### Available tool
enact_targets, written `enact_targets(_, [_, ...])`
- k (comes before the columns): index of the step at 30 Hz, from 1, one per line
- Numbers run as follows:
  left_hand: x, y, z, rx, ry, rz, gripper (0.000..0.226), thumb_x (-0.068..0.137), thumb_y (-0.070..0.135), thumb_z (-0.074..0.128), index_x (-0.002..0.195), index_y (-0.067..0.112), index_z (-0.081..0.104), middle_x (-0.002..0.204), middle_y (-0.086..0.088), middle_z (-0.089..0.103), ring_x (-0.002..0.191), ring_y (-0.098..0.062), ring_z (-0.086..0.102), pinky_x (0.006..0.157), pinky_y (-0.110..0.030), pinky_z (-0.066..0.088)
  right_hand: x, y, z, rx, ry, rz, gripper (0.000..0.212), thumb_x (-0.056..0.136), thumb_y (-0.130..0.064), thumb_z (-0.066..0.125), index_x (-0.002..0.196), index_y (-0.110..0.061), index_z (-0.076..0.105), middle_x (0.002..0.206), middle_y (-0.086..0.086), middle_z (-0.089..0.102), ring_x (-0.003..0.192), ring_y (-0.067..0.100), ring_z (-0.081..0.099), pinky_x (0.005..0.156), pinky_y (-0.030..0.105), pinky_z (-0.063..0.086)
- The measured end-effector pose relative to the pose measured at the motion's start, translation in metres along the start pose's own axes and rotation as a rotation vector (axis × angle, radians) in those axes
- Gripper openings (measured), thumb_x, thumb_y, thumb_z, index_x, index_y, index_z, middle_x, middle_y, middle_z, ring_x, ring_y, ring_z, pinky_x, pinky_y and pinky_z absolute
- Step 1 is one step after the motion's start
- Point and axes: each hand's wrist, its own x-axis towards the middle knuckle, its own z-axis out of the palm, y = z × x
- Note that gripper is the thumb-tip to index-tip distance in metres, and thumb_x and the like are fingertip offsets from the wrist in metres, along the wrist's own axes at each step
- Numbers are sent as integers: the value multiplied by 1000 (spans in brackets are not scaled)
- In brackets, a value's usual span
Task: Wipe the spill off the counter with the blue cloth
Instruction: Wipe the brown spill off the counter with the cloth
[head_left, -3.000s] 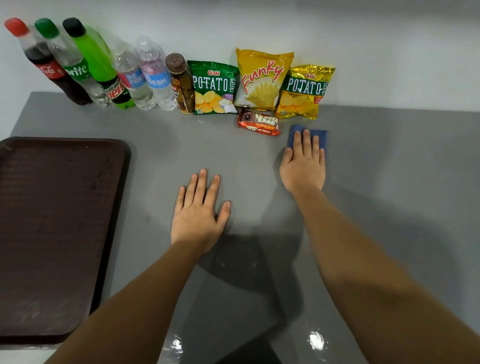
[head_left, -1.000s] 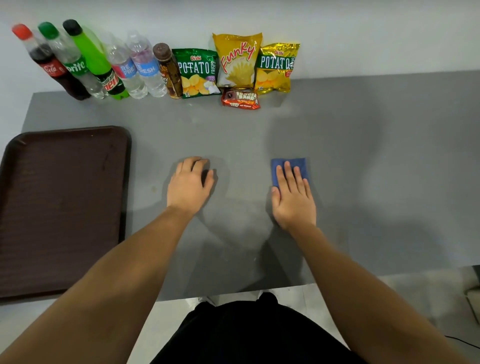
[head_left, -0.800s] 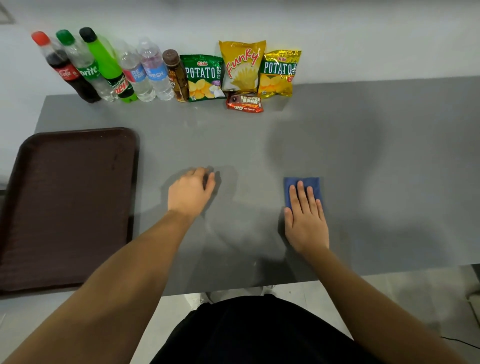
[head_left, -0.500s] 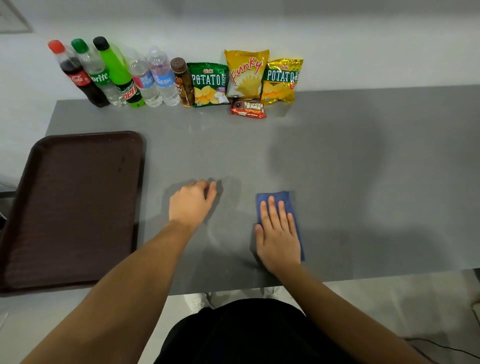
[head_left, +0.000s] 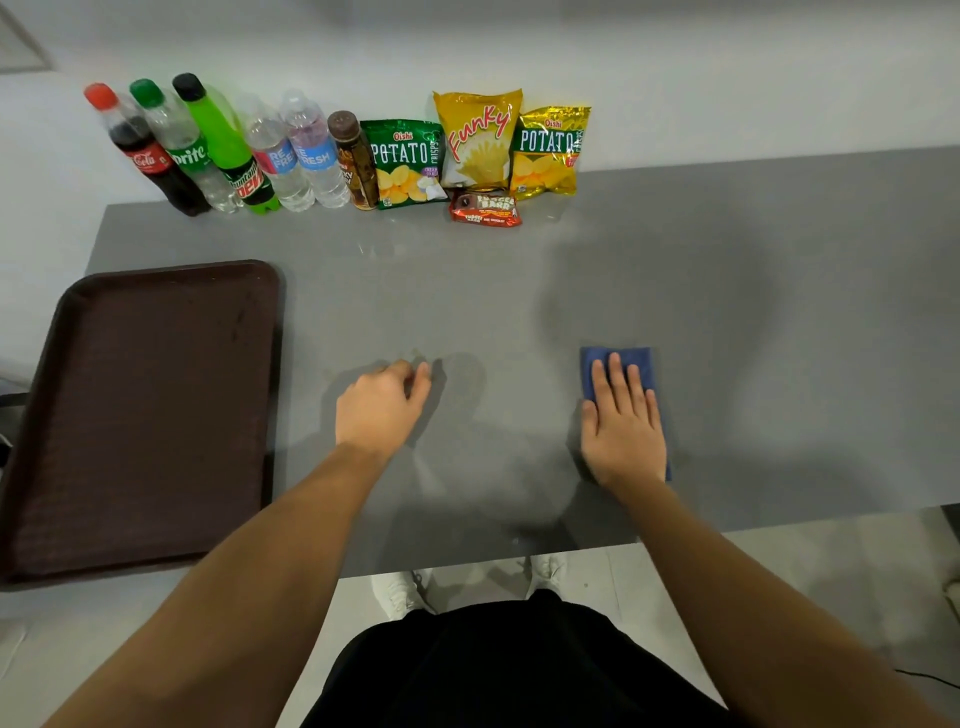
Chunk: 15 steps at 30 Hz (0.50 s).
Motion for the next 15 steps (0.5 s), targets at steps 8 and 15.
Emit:
enact_targets(8, [-5,7,4,-17,-2,-3,49,103,53,47,83,13,68,82,-16,73,83,-45,69,67,-42,51,-72,-21,8,-37,-27,80,64,105,-46,9,163,-24,-9,170,-2,-14,159,22,-12,129,43,-5])
enact_targets(15, [-6,19,0,-21,-13,20,48,103,51,48,85,12,69,87,-17,74,87,-45,69,70,-44,53,-41,-11,-2,-11,-23,-94,59,109,-36,31,164,-25,13,172,-5,4,160,19,1,130,43,4])
